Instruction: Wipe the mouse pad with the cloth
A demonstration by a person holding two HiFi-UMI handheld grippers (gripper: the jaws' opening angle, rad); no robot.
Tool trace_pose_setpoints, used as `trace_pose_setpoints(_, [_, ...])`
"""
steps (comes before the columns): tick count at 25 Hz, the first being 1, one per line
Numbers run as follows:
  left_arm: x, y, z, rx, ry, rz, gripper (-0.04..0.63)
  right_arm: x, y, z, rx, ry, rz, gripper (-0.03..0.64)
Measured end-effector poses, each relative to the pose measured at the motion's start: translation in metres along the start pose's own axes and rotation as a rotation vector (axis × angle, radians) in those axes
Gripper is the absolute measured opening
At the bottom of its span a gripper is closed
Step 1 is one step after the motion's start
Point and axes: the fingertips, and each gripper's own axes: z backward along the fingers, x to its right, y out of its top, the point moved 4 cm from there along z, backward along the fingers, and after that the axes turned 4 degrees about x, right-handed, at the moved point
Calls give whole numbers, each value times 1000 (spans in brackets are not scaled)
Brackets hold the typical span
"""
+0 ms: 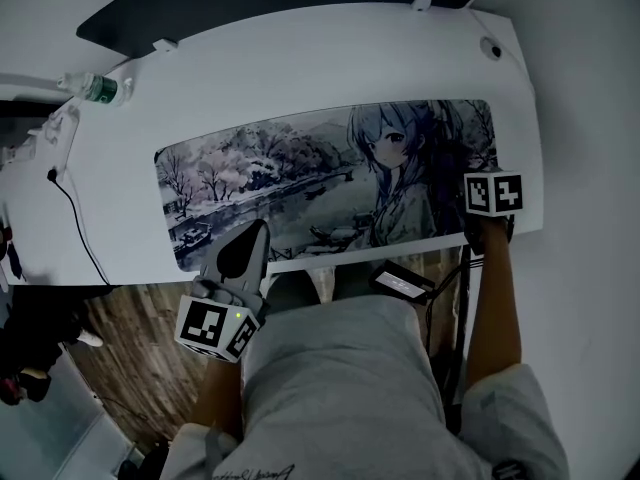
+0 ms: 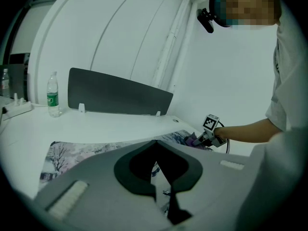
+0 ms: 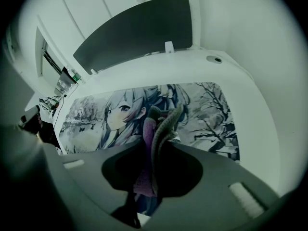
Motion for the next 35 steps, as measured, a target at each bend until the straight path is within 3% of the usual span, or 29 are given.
trace_pose_setpoints(13, [-85, -12, 77, 2, 5, 13, 20, -129, 2, -37, -11, 39, 47, 87])
trace_pose_setpoints(35, [-187, -30, 175, 39, 60, 48, 18, -290, 13, -85, -36, 95, 144, 89])
